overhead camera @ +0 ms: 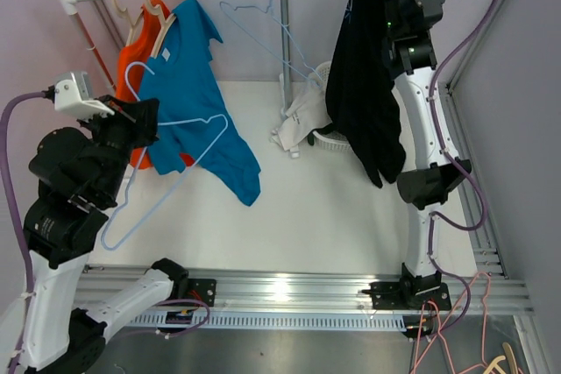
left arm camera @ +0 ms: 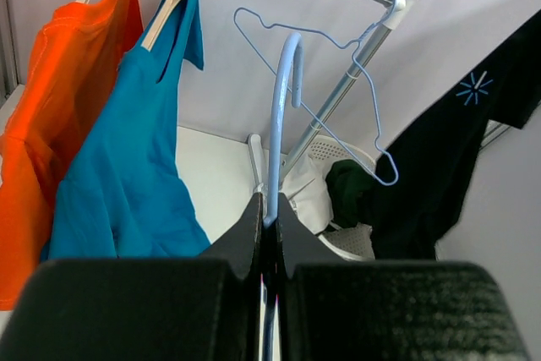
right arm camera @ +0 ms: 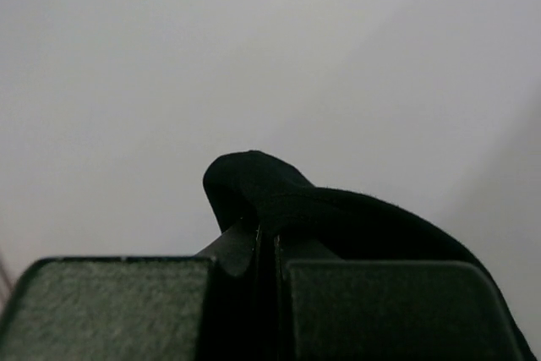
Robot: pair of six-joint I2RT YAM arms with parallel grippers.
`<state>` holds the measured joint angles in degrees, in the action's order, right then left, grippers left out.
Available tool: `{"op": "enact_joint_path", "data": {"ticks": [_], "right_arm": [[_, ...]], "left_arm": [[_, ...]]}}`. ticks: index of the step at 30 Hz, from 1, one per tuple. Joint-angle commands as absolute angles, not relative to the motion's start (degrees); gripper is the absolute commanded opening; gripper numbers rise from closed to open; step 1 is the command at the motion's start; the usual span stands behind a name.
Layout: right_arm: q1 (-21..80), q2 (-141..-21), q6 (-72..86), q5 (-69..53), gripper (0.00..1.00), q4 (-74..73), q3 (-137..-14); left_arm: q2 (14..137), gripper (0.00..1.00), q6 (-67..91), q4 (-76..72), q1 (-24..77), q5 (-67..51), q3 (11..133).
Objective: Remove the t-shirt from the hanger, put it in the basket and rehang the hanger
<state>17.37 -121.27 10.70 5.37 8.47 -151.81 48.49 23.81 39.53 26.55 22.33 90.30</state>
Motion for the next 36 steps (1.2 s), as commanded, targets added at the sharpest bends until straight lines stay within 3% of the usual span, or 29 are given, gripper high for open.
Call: {"op": "enact_joint_path", "data": {"ticks": [1,7,15,20,21,22,23,24,26,32,36], "right_arm": [[14.1,-118.7,17.2,6.6,0.0,21.2,-154.4],[11.7,-118.3,19.3,5.0,0.0,19.2,-154.1],[10.6,-114.6,20.7,-8.5,0.0,-10.2,-130.2],[10.7,-120.1,21.7,-14.0,0.0,-34.5,-125.1],[10.9,-122.1,21.0,-13.7,0.07,-37.3,-124.1],[11.0,-123.2,20.1,-13.6,0.26,-43.3,-124.4],[11.1,-123.9,18.7,-11.6,0.52,-46.1,-124.9],[11.7,-123.7,17.8,-9.5,0.99,-47.5,-124.8],[11.8,-121.7,17.1,-3.1,0.99,-49.3,-124.0],[11.3,-107.4,15.6,-0.8,1.0,-46.6,-123.4],[11.4,-97.1,15.5,-0.1,0.99,-43.6,-116.3]], "left_arm": [[49.7,0.01,22.5,35.3,26.2,22.9,89.3],[50.3,0.01,21.7,32.8,26.2,23.5,87.2],[50.0,0.01,22.4,31.6,26.1,24.3,84.4],[50.4,0.0,22.2,32.3,26.0,24.4,85.1],[50.4,0.0,22.3,32.6,26.1,24.3,85.3],[50.4,0.01,22.3,32.8,26.1,24.2,85.3],[50.4,0.01,22.4,32.8,26.1,23.9,85.5],[50.4,0.0,22.4,33.0,26.1,23.7,85.7],[51.6,0.0,22.3,33.9,26.1,23.8,87.2],[56.5,0.0,22.9,34.1,25.5,21.7,92.6],[62.7,0.01,19.7,30.5,24.7,21.3,96.5]]}}
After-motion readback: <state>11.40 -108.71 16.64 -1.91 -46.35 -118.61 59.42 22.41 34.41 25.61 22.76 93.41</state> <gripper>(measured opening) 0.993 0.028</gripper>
